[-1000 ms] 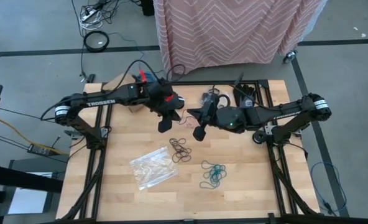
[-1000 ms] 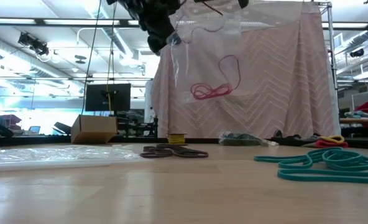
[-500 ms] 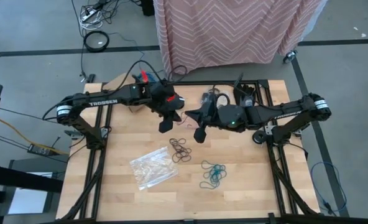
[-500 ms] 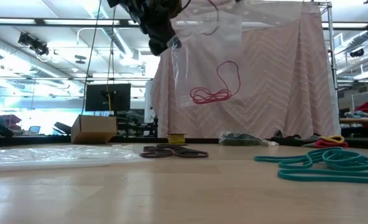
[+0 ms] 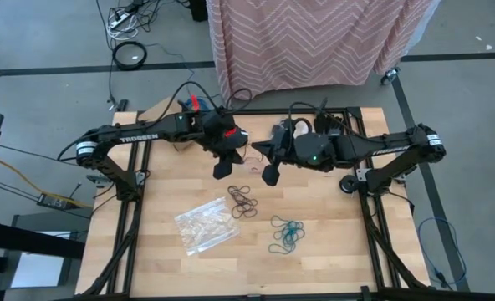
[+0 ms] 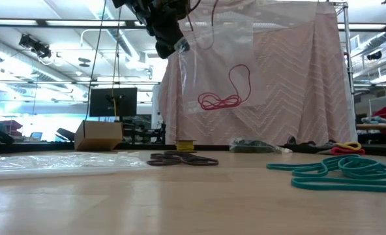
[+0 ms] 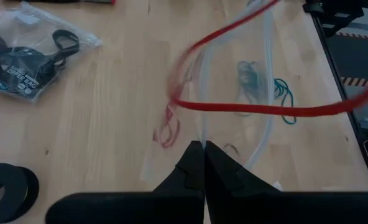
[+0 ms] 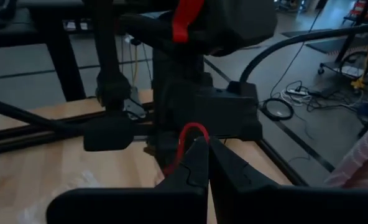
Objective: Sort rubber bands
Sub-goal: Put the red rubber band into the transparent zip bag
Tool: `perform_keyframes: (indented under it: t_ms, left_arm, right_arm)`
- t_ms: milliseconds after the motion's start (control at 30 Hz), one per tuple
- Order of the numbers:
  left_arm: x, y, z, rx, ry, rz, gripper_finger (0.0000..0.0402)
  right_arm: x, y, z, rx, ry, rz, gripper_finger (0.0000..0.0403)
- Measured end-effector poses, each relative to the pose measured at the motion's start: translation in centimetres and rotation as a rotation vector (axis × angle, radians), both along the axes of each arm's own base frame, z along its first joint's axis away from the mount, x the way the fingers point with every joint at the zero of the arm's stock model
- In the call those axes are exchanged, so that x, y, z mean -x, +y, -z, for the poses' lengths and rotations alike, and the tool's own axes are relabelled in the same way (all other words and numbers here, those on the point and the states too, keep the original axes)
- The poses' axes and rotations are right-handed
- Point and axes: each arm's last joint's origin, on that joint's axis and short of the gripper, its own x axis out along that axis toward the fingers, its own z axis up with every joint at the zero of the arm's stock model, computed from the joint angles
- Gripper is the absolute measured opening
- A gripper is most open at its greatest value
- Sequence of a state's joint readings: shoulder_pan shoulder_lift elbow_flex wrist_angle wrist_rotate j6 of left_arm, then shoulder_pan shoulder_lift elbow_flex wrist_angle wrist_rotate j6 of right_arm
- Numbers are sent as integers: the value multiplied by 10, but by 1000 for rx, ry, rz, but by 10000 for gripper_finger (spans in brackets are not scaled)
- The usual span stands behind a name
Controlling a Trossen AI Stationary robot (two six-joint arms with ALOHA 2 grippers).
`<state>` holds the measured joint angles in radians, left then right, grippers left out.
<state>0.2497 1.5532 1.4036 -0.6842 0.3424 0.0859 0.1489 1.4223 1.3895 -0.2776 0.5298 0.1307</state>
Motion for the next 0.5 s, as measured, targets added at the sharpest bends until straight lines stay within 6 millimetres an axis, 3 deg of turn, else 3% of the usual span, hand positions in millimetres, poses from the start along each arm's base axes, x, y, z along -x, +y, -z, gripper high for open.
perform_keyframes:
  t_ms: [500]
  left_arm:
    - [1, 0, 1, -11, 16, 10, 0]
  right_arm:
    - [-1, 6, -6, 5, -61, 1, 0]
